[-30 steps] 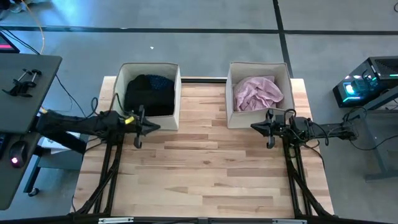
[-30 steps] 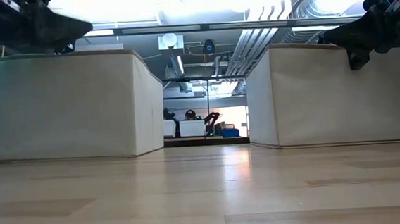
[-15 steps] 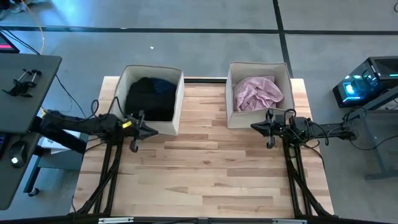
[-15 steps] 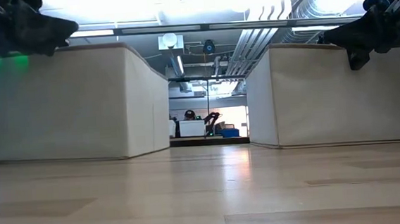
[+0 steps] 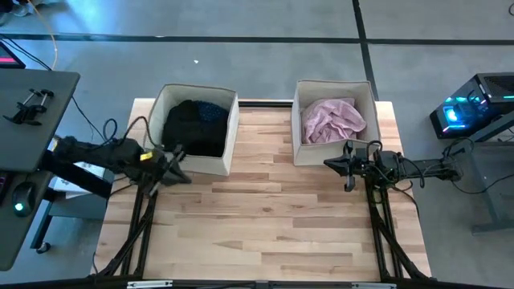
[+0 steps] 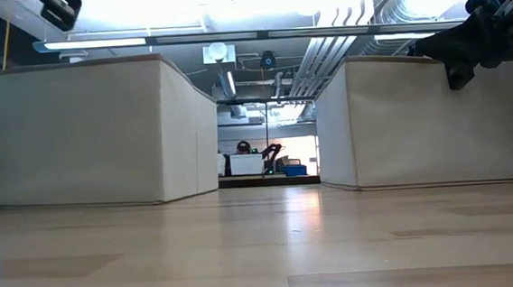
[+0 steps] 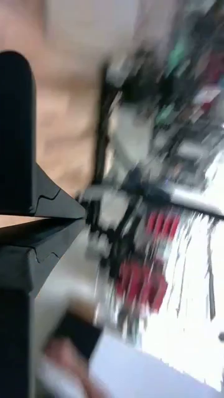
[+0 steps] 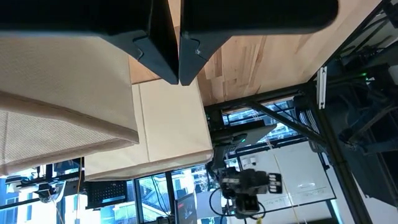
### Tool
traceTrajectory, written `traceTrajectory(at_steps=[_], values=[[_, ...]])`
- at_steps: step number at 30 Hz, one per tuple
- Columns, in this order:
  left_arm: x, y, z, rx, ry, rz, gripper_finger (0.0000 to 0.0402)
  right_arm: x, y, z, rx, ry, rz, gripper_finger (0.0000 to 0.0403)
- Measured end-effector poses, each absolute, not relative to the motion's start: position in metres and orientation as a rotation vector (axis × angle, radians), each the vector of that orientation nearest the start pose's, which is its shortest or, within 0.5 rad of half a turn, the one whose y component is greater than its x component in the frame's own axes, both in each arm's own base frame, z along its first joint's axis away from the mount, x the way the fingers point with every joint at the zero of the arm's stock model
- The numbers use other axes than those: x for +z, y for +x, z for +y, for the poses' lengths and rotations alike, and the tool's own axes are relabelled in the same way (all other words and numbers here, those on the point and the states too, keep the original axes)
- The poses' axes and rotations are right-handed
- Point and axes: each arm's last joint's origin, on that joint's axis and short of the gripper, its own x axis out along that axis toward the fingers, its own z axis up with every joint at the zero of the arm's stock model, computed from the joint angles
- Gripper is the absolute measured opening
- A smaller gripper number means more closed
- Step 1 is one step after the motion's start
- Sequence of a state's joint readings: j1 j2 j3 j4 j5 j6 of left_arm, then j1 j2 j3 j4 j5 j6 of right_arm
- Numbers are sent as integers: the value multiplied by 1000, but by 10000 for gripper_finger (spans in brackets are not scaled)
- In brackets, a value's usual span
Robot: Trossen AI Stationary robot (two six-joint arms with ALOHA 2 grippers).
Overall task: Sort clothes
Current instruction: Adjust the left laundry organizer to the bottom, then adjust the left laundry organizer to the top
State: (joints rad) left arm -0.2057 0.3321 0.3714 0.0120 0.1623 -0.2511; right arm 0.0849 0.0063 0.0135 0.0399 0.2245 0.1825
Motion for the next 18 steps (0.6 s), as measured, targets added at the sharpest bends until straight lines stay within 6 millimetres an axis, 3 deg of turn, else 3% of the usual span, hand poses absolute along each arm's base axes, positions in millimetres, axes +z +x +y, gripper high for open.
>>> traceTrajectory(at_steps=[5, 9, 18], values=[[259, 120, -47, -518, -511, 165, 0, 172, 97, 2, -135, 189, -59, 0], [247, 130, -60, -551, -499, 262, 0, 171, 97, 2, -135, 189, -59, 0], [189, 130, -41, -424, -477, 151, 0, 171, 97, 2, -135, 189, -59, 0]])
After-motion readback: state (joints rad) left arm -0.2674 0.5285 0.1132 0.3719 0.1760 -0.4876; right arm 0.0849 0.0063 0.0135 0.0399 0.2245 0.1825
